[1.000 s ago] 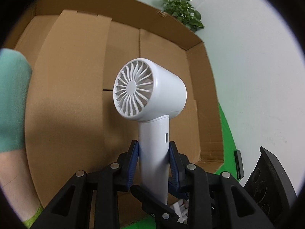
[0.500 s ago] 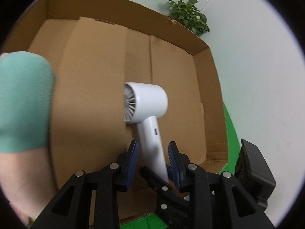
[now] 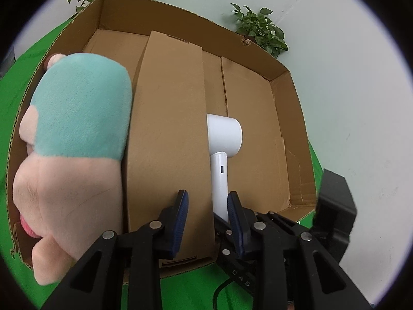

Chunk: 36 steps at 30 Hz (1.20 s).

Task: Organize objects
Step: 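Carry the hair dryer into the open box and stand it upright, then open the left tool and withdraw it from the hair dryer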

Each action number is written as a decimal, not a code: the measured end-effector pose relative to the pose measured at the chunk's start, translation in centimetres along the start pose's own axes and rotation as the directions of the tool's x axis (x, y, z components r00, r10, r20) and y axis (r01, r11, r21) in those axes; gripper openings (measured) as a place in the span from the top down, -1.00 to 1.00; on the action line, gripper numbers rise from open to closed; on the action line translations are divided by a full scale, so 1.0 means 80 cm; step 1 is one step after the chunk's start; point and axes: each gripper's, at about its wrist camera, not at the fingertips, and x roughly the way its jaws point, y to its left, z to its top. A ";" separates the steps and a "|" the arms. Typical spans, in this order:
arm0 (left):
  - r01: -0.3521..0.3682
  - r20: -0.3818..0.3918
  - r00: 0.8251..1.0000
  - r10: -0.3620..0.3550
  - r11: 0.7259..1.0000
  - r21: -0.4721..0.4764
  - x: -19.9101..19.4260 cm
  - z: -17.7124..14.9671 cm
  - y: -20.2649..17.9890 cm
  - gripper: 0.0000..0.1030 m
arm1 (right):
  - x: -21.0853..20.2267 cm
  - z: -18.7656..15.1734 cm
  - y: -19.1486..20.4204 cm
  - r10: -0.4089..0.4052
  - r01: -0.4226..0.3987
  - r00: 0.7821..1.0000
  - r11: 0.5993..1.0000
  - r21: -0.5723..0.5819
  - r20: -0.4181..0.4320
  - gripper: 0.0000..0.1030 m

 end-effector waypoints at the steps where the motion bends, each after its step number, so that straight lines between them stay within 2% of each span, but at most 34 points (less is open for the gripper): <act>1: 0.000 0.004 1.000 0.000 1.000 -0.004 -0.002 -0.001 0.002 0.42 | -0.005 0.002 0.003 -0.007 0.007 1.000 1.000 -0.012 0.018 0.39; 3: -0.001 0.007 1.000 0.001 1.000 -0.007 0.000 -0.001 0.003 0.42 | -0.012 0.006 -0.001 0.009 -0.008 0.999 1.000 -0.016 0.040 0.21; 5: -0.002 0.011 1.000 0.002 1.000 -0.008 0.000 -0.003 0.005 0.42 | -0.026 0.007 0.003 0.025 -0.024 0.998 1.000 -0.012 0.057 0.17; 7: -0.012 0.016 1.000 0.012 1.000 -0.004 -0.002 -0.004 0.005 0.41 | -0.024 0.039 -0.032 0.028 -0.028 0.997 1.000 -0.001 0.069 0.17; 11: -0.047 0.044 0.998 0.046 0.999 0.025 -0.010 -0.011 0.002 0.41 | -0.036 0.019 -0.047 0.029 -0.033 0.997 0.998 0.045 0.073 0.11; 13: -0.068 0.078 0.995 0.064 0.996 0.055 -0.014 -0.010 -0.006 0.41 | -0.037 0.019 -0.058 0.029 -0.033 0.997 0.998 0.060 0.075 -0.12; 14: -0.085 0.101 0.992 0.078 0.994 0.073 -0.019 -0.012 -0.011 0.41 | -0.031 0.000 -0.079 0.036 -0.041 0.996 0.997 0.063 0.079 -0.32; 15: -0.112 0.131 0.986 0.100 0.989 0.091 -0.024 -0.013 -0.018 0.41 | -0.029 0.004 -0.089 0.045 -0.050 0.996 0.997 0.063 0.083 -0.56; 17: -0.183 0.207 0.966 0.155 0.975 0.123 -0.041 -0.021 -0.032 0.14 | -0.039 -0.009 -0.090 0.042 -0.046 0.994 0.998 0.045 0.099 -0.82; 18: -0.220 0.250 0.951 0.184 0.967 0.128 -0.050 -0.027 -0.038 -0.18 | -0.047 -0.019 -0.087 0.024 -0.027 0.994 0.999 0.027 0.111 -0.95; 19: -0.251 0.306 0.930 0.202 0.959 0.130 -0.060 -0.033 -0.047 -0.40 | -0.061 -0.039 -0.082 0.009 -0.011 0.992 1.000 0.013 0.125 -0.99; 21: -0.282 0.406 0.891 0.204 0.949 0.142 -0.079 -0.048 -0.062 -0.56 | -0.085 -0.057 -0.072 -0.020 0.022 0.987 1.000 -0.011 0.157 -0.99; 22: -0.302 0.452 0.868 0.207 0.942 0.149 -0.088 -0.058 -0.072 -0.56 | -0.097 -0.065 -0.067 -0.031 0.035 0.984 0.999 -0.020 0.176 -0.99; 23: -0.317 0.478 0.853 0.209 0.935 0.156 -0.094 -0.065 -0.080 -0.56 | -0.109 -0.073 -0.065 -0.036 0.042 0.981 0.999 -0.025 0.188 -0.99; 25: -0.346 0.502 0.836 0.222 0.923 0.166 -0.103 -0.082 -0.093 -0.56 | -0.131 -0.088 -0.064 -0.049 0.054 0.976 0.998 -0.019 0.212 -0.99; 32: -0.390 0.509 0.823 0.253 0.903 0.182 -0.110 -0.120 -0.121 -0.56 | -0.186 -0.130 -0.054 -0.087 0.090 0.958 0.996 0.003 0.273 -0.98; 36: -0.389 0.505 0.826 0.252 0.903 0.185 -0.113 -0.137 -0.129 -0.56 | -0.207 -0.151 -0.053 -0.098 0.095 0.953 0.995 0.025 0.286 -0.99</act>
